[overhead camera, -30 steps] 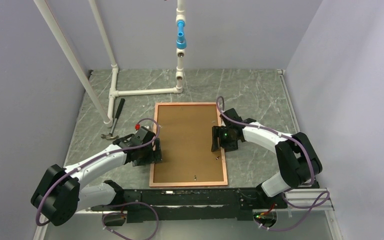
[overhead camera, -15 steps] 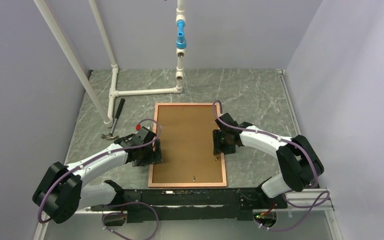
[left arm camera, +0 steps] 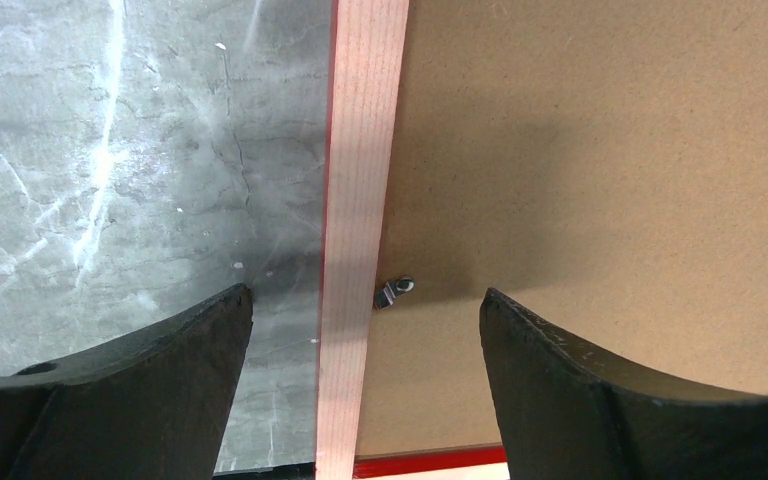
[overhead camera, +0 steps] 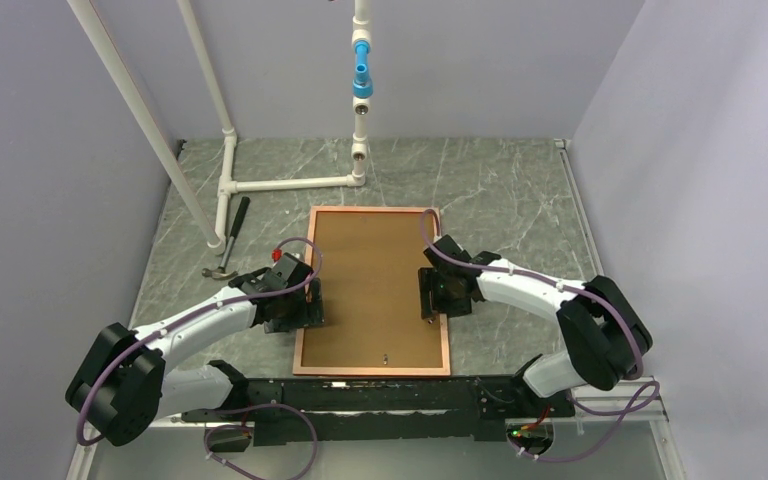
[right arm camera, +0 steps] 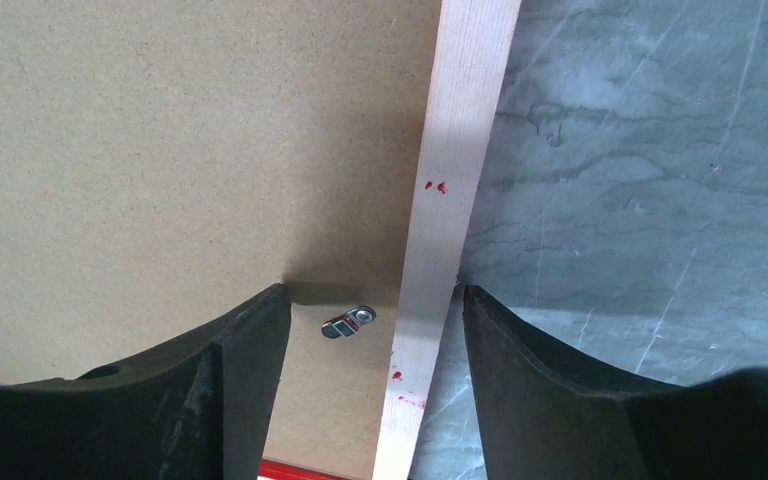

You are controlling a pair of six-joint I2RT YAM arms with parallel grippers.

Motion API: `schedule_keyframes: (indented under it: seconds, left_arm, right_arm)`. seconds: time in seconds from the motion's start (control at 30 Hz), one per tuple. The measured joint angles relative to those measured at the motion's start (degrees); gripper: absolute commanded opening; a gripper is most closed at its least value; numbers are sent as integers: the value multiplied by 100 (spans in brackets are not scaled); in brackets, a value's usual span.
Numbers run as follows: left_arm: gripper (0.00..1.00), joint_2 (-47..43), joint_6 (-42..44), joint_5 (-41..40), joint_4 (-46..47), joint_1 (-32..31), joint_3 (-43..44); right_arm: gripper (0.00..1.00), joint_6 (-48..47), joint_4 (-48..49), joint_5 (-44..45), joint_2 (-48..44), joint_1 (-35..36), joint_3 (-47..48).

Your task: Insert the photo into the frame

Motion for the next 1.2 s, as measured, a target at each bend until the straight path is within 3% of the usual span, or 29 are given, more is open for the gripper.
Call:
schedule_keyframes:
  seconds: [0.27,0.4,0.5,0.67,0.77,0.87,1.0,1.2]
  left_arm:
    - [87,0,-2,0,0,0,0]
    - [87,0,-2,2,0,0,0]
    - [87,0,-2,0,0,0,0]
    - [87,7,-2,2,2,0,0]
    - [87,20,-2,0,9,0,0]
    - [87,35,-2,2,15,0,0]
    - [87,39,-2,4,15,0,0]
    - [87,42,0,4,15,0,0]
  right_arm:
    - [39,127,-63,68,-72,70,-44]
    - [32,164,-144,111,-101,68,-42]
    - [33,179,-188,149,-122,70,-37]
    - [58,170,-236,197,-153,105,-39]
    - [64,140,-321,195,-175,155,-46]
    - [63,138,-389,179,-177,254,-46]
    - [49,160,-396,170,-175,356,-46]
    - [48,225,-376,197,-142,433,-37]
